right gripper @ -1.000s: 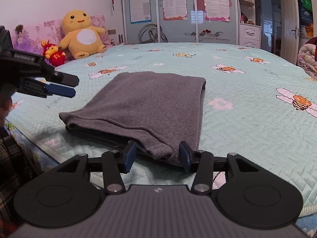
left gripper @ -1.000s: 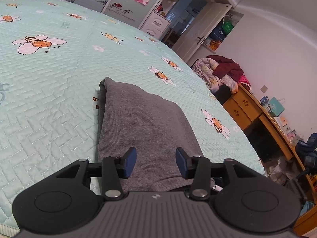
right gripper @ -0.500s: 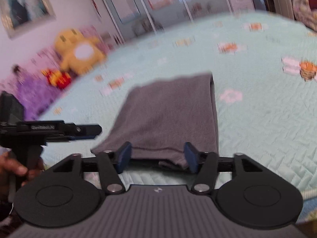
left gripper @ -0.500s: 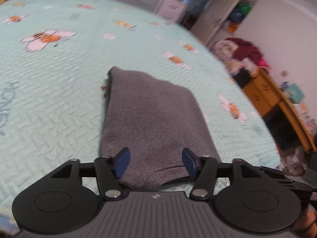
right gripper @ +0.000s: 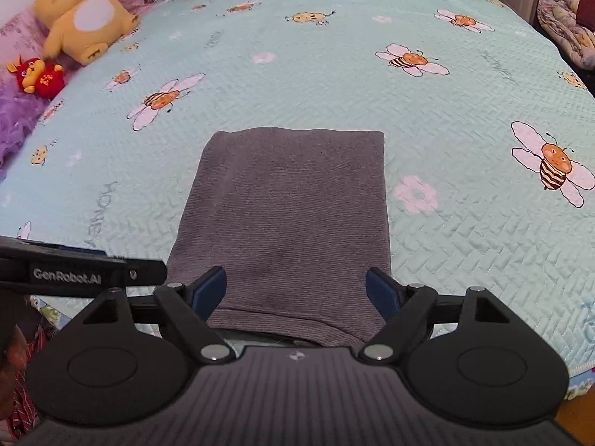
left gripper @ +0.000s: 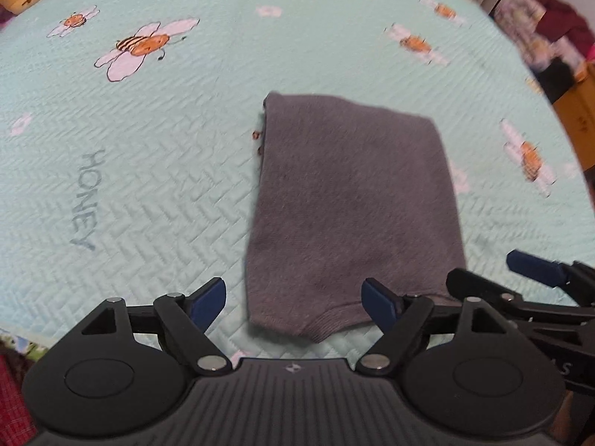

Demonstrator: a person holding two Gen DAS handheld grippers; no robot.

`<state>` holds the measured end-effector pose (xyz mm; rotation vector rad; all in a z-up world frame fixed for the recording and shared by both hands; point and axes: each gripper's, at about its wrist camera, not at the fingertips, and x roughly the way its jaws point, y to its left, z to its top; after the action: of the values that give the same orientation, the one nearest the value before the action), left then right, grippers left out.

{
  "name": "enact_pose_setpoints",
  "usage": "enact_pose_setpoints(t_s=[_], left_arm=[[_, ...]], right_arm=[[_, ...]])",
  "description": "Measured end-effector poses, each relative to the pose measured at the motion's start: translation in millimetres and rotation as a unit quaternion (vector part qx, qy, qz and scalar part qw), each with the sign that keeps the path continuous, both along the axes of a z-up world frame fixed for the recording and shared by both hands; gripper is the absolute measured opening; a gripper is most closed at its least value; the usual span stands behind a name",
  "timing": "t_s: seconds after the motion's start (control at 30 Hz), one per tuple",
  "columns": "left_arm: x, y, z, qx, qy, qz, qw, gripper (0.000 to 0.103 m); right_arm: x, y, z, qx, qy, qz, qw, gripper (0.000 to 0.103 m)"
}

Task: Fold clothes
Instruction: 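Hold both open grippers at the end of the grey bundle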

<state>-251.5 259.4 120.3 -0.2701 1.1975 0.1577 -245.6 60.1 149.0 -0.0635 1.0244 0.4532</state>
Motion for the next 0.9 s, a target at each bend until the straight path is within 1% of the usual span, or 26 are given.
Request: enact_pose_setpoints(t_s=[0.07, 0.13, 0.23, 0.37, 0.7, 0.9], left_arm=[[2, -4, -4, 0.011, 0.019, -0.005, 0.9998, 0.085], [3, -8, -5, 0.011, 0.025, -0.007, 0.9996, 0.085], [2, -10, -5, 0.008, 0.029, -0.003, 0.9995, 0.085], [2, -11, -7, 0.001, 0.035, 0.002, 0.9994, 0.085], [1, -13, -13, -0.001, 0.047, 0.004, 0.9989, 0.085], [1, -12, -16, -0.002, 0.05, 0.005, 0.9987, 0.085]], right_arm=[[2, 1, -1, 0.0, 0.005, 0.0, 1.0, 0.082], [4, 1, -1, 0.0, 0.01, 0.0, 1.0, 0.082], [9, 4, -1, -0.015, 0.024, -0.004, 1.0, 0.082], [11, 2, -4, -0.014, 0.025, -0.009, 1.0, 0.082], [11, 3, -6, -0.013, 0.027, -0.008, 1.0, 0.082], [7, 6, -6, -0.02, 0.019, -0.007, 1.0, 0.082]])
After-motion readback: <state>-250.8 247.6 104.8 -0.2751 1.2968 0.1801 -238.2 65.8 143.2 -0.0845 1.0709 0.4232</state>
